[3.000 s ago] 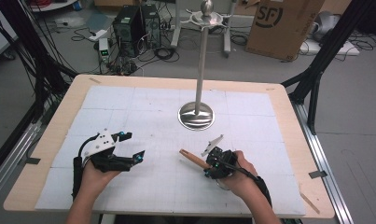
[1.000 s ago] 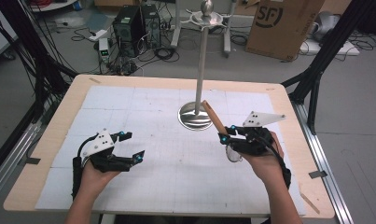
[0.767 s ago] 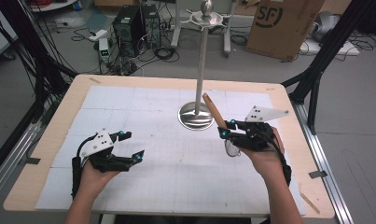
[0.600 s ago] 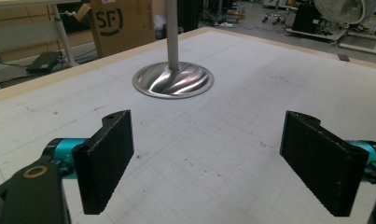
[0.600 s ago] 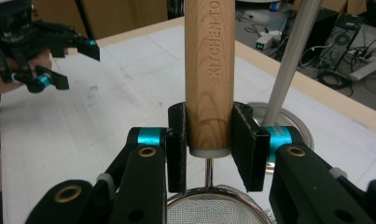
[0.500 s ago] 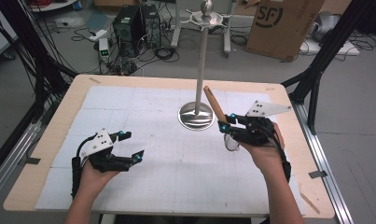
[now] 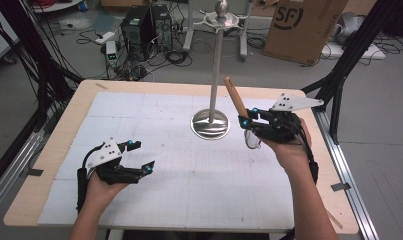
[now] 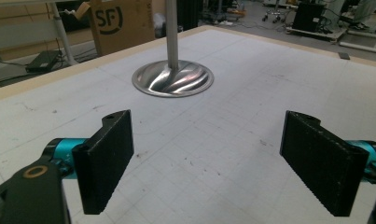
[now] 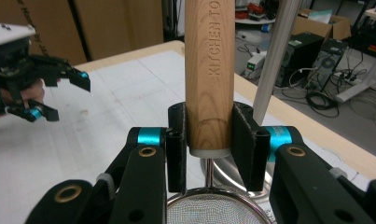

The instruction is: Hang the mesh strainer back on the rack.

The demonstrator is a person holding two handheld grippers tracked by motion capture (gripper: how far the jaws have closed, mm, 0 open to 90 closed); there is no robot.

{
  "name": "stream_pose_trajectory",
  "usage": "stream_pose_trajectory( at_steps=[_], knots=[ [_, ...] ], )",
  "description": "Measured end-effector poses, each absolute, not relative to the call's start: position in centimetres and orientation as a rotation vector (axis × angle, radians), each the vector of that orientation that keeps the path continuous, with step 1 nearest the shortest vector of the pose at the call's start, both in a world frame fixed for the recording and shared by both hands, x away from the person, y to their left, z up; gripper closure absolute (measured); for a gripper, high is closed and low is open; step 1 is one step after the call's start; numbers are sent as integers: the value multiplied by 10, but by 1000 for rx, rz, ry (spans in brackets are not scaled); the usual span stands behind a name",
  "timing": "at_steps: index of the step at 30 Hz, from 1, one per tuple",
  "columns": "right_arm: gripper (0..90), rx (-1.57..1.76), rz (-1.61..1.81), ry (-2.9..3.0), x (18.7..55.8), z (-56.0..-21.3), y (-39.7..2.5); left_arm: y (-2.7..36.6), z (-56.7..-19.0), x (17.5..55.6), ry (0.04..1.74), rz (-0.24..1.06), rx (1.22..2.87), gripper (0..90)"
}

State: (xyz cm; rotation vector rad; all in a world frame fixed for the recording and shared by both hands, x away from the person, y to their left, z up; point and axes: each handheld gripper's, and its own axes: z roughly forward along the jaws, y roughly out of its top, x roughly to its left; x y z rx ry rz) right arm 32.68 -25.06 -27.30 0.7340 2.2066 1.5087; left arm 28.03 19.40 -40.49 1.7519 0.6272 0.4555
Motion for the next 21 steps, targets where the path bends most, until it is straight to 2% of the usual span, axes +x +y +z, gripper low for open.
stream_pose_trajectory(
  at_steps=[21],
  knots=[
    [687, 669, 1465, 2186, 348, -235, -264, 194, -405, 281, 630, 455, 1760, 179]
  ],
)
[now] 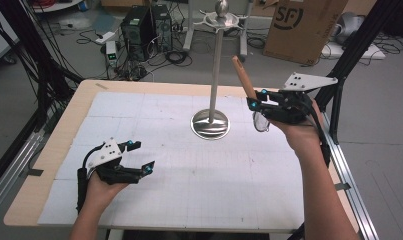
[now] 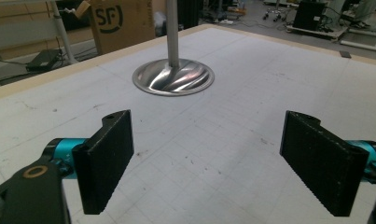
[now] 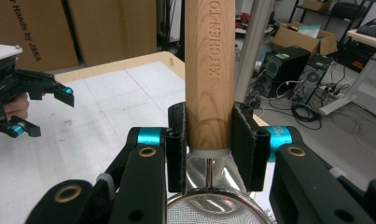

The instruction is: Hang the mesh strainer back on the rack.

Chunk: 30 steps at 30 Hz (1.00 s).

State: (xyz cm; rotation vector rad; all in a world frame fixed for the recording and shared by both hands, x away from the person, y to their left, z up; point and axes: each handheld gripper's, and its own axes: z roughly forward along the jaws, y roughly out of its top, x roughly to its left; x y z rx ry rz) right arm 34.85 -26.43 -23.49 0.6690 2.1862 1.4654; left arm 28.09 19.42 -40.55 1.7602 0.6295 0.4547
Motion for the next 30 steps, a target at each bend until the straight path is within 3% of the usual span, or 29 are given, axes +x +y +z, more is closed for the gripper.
stream_pose_trajectory(
  at_steps=[30],
  knots=[
    [687, 729, 1386, 2136, 382, -185, -276, 195, -406, 281, 632, 454, 1757, 179]
  ],
)
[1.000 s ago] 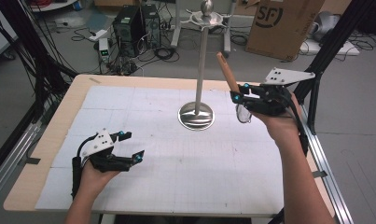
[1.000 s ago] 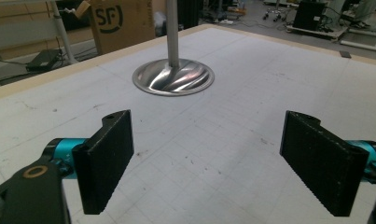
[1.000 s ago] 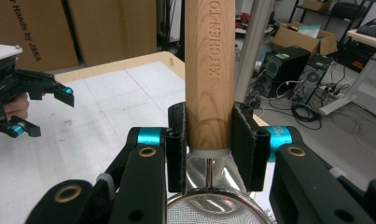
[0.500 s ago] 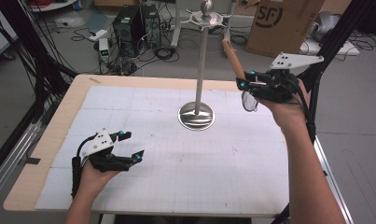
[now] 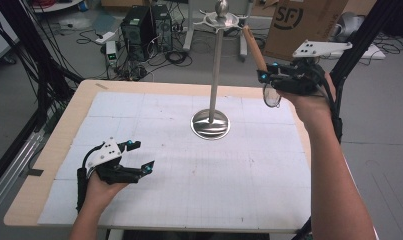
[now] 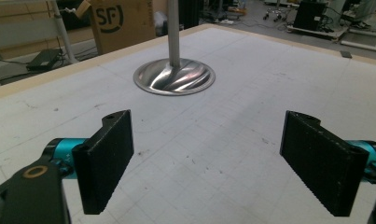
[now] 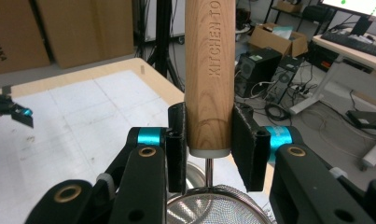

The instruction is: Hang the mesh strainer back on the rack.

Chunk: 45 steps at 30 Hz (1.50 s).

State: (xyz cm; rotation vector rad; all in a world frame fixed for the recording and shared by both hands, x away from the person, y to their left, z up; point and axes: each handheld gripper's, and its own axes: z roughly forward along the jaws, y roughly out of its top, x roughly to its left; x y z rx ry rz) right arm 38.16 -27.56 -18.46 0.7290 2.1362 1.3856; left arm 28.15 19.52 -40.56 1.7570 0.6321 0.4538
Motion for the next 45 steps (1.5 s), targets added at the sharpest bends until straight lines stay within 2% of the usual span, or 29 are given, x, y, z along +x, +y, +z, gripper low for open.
stream_pose_trajectory(
  at_steps=[45],
  knots=[
    [684, 793, 1425, 2161, 409, -201, -241, 199, -404, 281, 639, 452, 1741, 180]
  ],
)
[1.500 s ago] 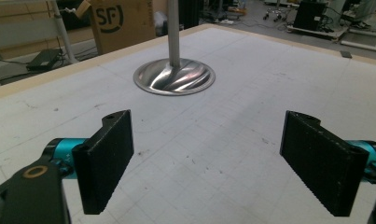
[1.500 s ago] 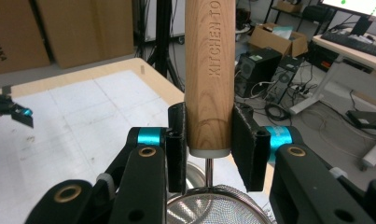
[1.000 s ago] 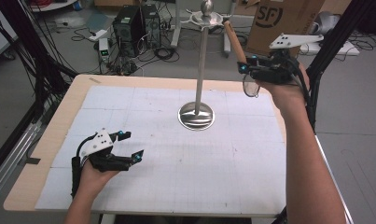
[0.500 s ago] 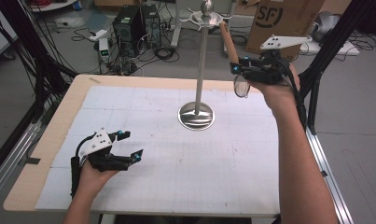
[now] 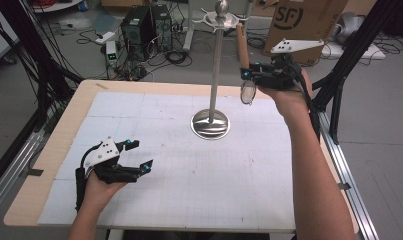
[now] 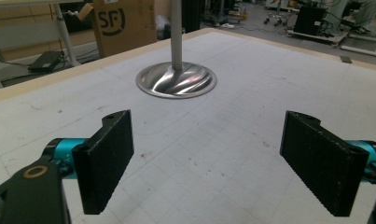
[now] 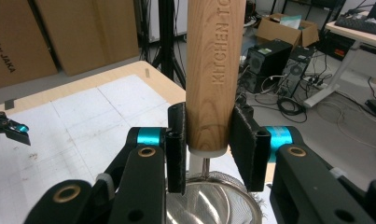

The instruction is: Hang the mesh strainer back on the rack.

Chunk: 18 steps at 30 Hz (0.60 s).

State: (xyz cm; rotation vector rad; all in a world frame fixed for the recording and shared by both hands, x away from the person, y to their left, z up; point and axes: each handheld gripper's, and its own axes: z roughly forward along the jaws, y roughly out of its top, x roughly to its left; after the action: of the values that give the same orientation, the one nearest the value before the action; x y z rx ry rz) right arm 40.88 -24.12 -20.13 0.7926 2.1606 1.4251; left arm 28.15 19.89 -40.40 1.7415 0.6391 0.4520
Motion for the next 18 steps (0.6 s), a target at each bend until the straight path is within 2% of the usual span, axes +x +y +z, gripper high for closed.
stream_pose_trajectory(
  at_steps=[18],
  knots=[
    [679, 818, 1378, 2161, 415, -203, -228, 197, -405, 282, 638, 454, 1745, 179]
  ],
)
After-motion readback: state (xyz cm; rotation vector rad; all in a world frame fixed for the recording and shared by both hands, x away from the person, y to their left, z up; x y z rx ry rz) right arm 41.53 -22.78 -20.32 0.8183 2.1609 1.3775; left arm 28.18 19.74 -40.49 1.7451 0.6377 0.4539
